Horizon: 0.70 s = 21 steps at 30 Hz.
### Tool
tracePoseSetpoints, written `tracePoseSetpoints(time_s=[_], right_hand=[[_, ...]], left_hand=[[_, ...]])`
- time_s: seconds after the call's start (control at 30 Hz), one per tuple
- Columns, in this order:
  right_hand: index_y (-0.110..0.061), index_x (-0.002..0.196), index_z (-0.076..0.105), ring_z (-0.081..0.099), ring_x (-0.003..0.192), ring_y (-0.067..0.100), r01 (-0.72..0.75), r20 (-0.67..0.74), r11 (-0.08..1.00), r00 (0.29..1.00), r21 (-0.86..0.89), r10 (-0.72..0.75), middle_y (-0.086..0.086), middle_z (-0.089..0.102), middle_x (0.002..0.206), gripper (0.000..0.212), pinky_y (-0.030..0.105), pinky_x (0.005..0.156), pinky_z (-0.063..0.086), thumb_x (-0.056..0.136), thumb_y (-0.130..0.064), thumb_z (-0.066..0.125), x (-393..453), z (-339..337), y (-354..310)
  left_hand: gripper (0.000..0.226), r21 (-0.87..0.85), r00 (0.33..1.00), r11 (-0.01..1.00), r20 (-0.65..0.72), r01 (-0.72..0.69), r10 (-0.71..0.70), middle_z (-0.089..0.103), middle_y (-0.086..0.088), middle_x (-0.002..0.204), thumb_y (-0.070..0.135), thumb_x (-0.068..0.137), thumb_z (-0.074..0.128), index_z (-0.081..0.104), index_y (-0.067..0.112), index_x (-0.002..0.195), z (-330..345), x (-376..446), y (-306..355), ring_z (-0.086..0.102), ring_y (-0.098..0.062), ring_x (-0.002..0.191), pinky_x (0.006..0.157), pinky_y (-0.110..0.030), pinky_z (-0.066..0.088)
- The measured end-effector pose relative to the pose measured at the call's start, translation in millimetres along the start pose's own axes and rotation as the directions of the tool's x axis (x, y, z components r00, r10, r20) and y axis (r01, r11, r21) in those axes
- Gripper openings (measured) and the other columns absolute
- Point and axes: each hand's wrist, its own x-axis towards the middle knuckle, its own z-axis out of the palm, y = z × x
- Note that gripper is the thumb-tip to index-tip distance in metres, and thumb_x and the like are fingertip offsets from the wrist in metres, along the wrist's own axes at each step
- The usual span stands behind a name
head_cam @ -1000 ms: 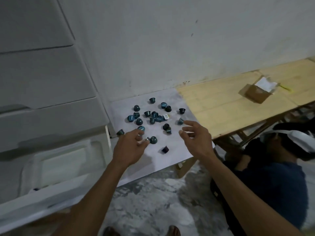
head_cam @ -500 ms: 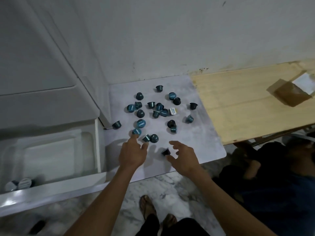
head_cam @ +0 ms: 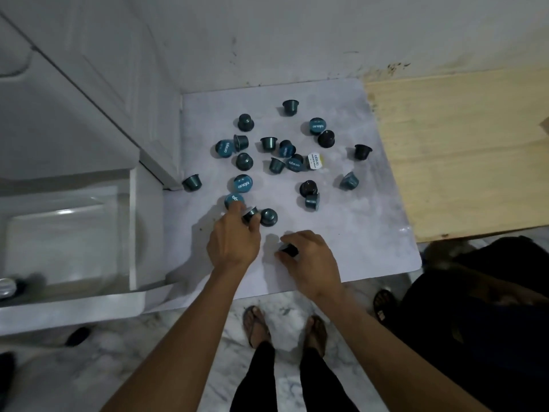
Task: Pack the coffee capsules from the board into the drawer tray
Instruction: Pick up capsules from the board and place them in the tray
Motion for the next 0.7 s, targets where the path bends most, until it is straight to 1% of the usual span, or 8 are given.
tracePoseSetpoints(time_s=[0.13,0.2,0.27,0.33,0.4,0.5,0.6,0.7], right_hand=[[-0.013,0.099,0.072,0.061,0.1,0.027,0.115,-0.08,0.991,0.991,0.062,-0.11,0.003,0.07,0.11,0.022,0.035,0.083,0.053,0.078,-0.014,0.078,2,3,15],[-0.012,0.097,0.072,0.063,0.101,0.025,0.167,-0.142,0.98,0.978,0.107,-0.151,0.003,0.07,0.112,0.024,0.033,0.087,0.054,0.075,-0.01,0.08,4,3,24],[-0.01,0.099,0.073,0.065,0.103,0.021,0.217,-0.214,0.964,0.96,0.154,-0.182,0.005,0.07,0.115,0.026,0.022,0.091,0.051,0.074,-0.009,0.081,5,3,31],[-0.008,0.1,0.073,0.066,0.102,0.021,0.267,-0.281,0.952,0.935,0.149,-0.218,0.007,0.069,0.116,0.028,0.017,0.092,0.049,0.073,-0.008,0.083,6,5,38],[-0.007,0.099,0.074,0.066,0.102,0.022,0.306,-0.34,0.944,0.907,0.122,-0.25,0.008,0.069,0.115,0.029,0.019,0.092,0.051,0.072,-0.01,0.085,6,8,45],[-0.006,0.099,0.074,0.064,0.102,0.023,0.354,-0.407,0.929,0.869,0.109,-0.283,0.008,0.068,0.113,0.029,0.028,0.09,0.054,0.073,-0.013,0.086,7,13,53],[-0.006,0.1,0.074,0.062,0.102,0.024,0.38,-0.418,0.923,0.849,0.06,-0.322,0.007,0.069,0.111,0.03,0.028,0.091,0.052,0.074,-0.015,0.085,7,17,56],[-0.005,0.102,0.074,0.061,0.101,0.027,0.406,-0.413,0.914,0.835,0.013,-0.365,0.007,0.071,0.109,0.027,0.033,0.089,0.052,0.078,-0.015,0.082,8,20,60]], left_hand=[[0.026,-0.036,0.997,0.998,-0.056,-0.054,0.052,0.072,-0.004,0.104,0.037,0.09,0.062,0.06,0.026,0.114,9,-3,-4,0.066,-0.03,0.096,0.075,-0.042,0.055],[0.026,-0.038,0.993,0.997,-0.102,-0.071,0.067,0.072,-0.002,0.102,0.034,0.089,0.064,0.061,0.027,0.114,13,-4,-7,0.067,-0.028,0.093,0.073,-0.041,0.055],[0.024,-0.039,0.985,0.995,-0.148,-0.094,0.087,0.072,-0.001,0.099,0.032,0.089,0.065,0.062,0.028,0.113,18,-9,-11,0.067,-0.026,0.089,0.071,-0.038,0.055],[0.024,-0.059,0.975,0.991,-0.196,-0.12,0.106,0.073,0.0,0.095,0.031,0.089,0.065,0.064,0.03,0.114,23,-15,-19,0.068,-0.023,0.084,0.069,-0.033,0.052],[0.025,-0.095,0.961,0.981,-0.237,-0.168,0.142,0.073,0.001,0.092,0.03,0.09,0.065,0.065,0.028,0.115,29,-18,-28,0.069,-0.019,0.078,0.068,-0.03,0.052],[0.027,-0.192,0.934,0.947,-0.3,-0.257,0.193,0.074,0.002,0.095,0.029,0.088,0.069,0.067,0.021,0.114,38,-18,-38,0.068,-0.017,0.069,0.066,-0.037,0.058],[0.027,-0.244,0.904,0.914,-0.364,-0.325,0.225,0.073,0.003,0.1,0.029,0.087,0.072,0.068,0.018,0.111,46,-16,-43,0.067,-0.014,0.068,0.062,-0.038,0.058],[0.028,-0.24,0.889,0.909,-0.397,-0.341,0.229,0.073,0.004,0.101,0.031,0.088,0.072,0.069,0.017,0.112,51,-14,-46,0.066,-0.013,0.065,0.061,-0.037,0.058]])
